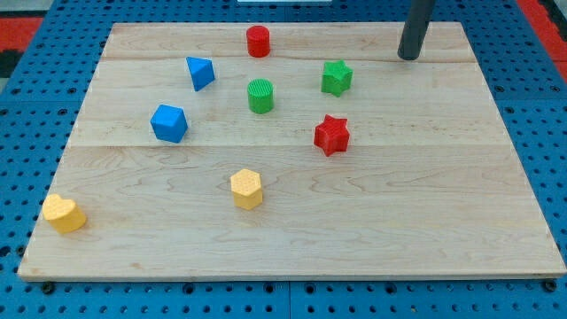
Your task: Place the red circle diagonally top left of the green circle
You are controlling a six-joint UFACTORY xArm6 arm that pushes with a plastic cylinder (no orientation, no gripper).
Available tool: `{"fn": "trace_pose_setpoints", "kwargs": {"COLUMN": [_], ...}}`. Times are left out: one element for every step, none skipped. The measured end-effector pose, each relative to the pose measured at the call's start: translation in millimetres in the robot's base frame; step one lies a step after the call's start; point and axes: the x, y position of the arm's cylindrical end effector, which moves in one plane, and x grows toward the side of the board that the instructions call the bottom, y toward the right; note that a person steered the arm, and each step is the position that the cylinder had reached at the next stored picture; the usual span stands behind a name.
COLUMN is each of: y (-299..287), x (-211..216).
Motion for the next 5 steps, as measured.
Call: {"fn": "trace_pose_setpoints", "kwargs": {"y": [1, -2, -96, -178, -221], "x": [0, -34, -52, -25, -13]}}
